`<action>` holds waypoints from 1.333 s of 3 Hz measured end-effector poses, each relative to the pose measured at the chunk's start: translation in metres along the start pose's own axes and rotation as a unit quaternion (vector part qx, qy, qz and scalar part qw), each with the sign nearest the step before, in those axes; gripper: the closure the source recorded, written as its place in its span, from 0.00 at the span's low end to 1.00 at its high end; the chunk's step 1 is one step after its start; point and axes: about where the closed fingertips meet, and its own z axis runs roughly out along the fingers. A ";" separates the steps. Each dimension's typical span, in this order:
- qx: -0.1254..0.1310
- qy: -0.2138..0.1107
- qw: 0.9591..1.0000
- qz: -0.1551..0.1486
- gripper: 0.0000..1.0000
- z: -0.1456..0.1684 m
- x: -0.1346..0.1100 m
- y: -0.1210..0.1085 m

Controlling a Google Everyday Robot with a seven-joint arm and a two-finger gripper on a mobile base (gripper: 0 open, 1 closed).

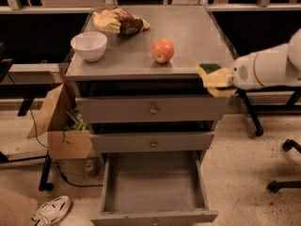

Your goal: Place sponge into bottom drawer

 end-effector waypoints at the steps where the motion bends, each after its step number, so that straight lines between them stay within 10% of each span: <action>1: -0.041 -0.025 0.999 -0.003 1.00 -0.014 0.002 0.022; 3: -0.057 -0.028 0.998 0.011 1.00 0.016 0.021 0.023; 4: -0.092 -0.014 0.994 0.061 1.00 0.080 0.082 0.025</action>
Offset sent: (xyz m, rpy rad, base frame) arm -0.0195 0.0126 0.0108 0.0724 -0.0296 0.0574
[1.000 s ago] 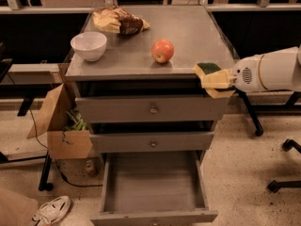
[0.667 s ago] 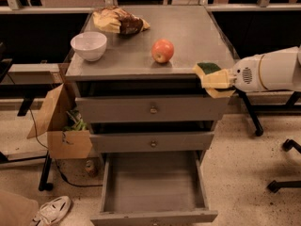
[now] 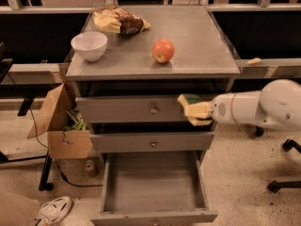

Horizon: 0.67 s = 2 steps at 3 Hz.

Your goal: Place sponge into bottom drawer

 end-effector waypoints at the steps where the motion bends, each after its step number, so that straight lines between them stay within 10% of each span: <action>1: -0.030 0.031 0.998 0.055 1.00 0.084 0.084 -0.011; 2: -0.044 0.079 0.989 0.117 1.00 0.167 0.169 -0.024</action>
Offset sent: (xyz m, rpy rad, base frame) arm -0.0174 0.1068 -0.3712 0.1640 0.4766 -0.0439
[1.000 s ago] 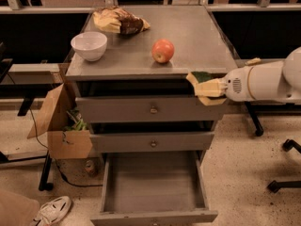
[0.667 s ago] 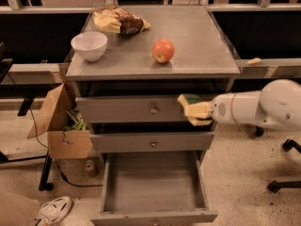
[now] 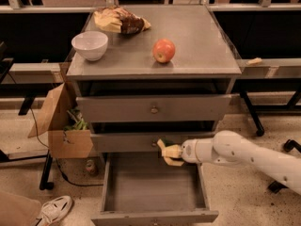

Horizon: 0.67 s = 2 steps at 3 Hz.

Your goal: Place sponge into bottom drawer

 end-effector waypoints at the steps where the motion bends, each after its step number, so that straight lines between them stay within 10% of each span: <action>1: 0.002 0.081 0.996 0.040 1.00 0.075 0.063 -0.025; 2: -0.002 0.097 0.995 0.037 1.00 0.090 0.072 -0.020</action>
Offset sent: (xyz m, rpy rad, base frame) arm -0.0131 0.0254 -0.0794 -0.0210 0.1461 0.0305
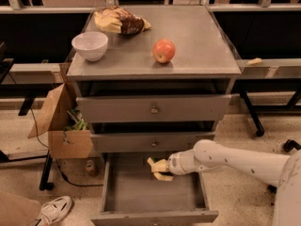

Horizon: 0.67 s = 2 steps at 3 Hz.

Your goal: Place sponge into bottom drawer

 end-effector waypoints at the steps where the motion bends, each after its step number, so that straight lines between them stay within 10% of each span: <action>1: -0.001 0.000 1.000 -0.004 1.00 0.003 0.000 0.000; 2: -0.013 -0.003 1.000 0.009 1.00 0.024 0.002 -0.017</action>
Offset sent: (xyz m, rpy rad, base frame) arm 0.0413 0.0011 -0.1269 0.1460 0.0598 -0.0711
